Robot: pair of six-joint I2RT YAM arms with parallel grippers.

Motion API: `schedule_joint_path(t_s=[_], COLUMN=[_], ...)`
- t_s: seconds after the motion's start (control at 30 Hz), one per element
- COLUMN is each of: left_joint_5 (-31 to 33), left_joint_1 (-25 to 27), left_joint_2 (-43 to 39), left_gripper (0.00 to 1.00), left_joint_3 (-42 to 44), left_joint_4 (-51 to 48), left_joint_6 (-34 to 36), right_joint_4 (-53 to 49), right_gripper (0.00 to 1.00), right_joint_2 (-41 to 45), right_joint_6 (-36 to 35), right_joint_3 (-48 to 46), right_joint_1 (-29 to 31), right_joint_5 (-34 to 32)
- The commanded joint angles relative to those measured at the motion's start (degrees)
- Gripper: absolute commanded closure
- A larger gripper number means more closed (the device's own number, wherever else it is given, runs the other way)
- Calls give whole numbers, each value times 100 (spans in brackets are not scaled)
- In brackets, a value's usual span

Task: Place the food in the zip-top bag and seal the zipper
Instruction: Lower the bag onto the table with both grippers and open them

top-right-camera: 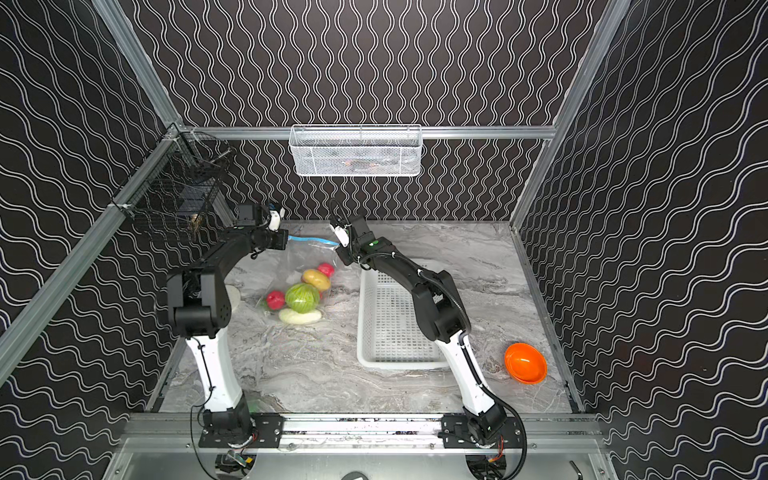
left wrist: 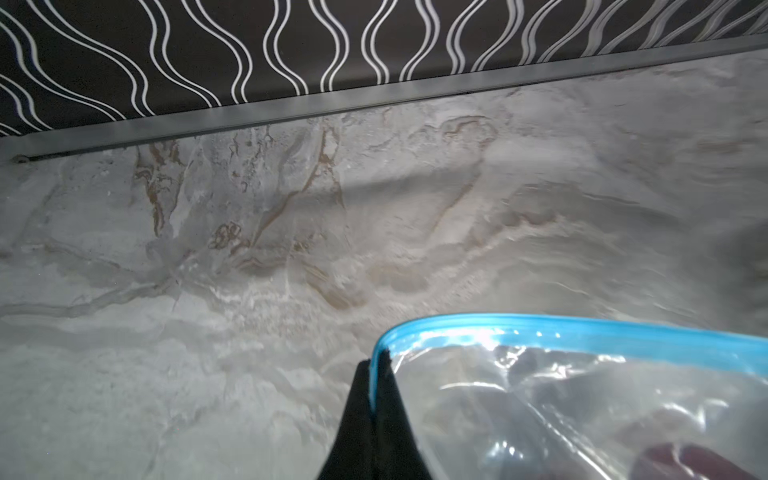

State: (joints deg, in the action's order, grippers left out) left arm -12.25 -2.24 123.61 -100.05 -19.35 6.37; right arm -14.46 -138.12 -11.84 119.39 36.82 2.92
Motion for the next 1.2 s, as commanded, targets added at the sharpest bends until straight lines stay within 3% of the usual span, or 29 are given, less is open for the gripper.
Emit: schedule_joint_path(t_s=[0.0,0.2,0.27,0.37,0.53,0.8,0.97,1.0,1.03,1.1,1.13,1.17], left_joint_5=[78,-505,-743,-1088,-1329,-1171,-879,-513,-296,-96,-15,19], left_joint_1=[-44,-125,-145,-145,-136,-91,-27,-6,-13,-39,-40,-40], left_joint_2=[313,613,628,608,478,81,102,121,120,83,23,-29], left_gripper=[100,100,100,100,100,100,100,100,94,71,59,54], left_joint_3=[-298,-330,-227,9,318,939,808,669,537,344,282,254], left_joint_4=[180,195,217,311,426,222,181,35,-34,-12,39,111], left_joint_6=[70,-429,-653,-1006,-1418,-1474,-1468,-1461,-1464,-1343,-1262,-1204], right_joint_4=[589,616,755,743,435,356,371,395,419,521,616,704], right_gripper=[100,90,91,100,100,100,100,97,86,53,47,44], right_joint_2=[-189,-439,-402,-459,-656,-760,-814,-783,-704,-491,-356,-247], right_joint_6=[127,172,173,254,423,458,384,376,367,375,404,442], right_joint_3=[178,600,492,571,961,1155,1205,1177,1110,902,762,632], right_joint_1=[-26,-58,-86,-180,-400,-665,-676,-676,-676,-676,-676,-676], right_joint_5=[340,486,506,311,64,-33,55,124,235,492,612,675])
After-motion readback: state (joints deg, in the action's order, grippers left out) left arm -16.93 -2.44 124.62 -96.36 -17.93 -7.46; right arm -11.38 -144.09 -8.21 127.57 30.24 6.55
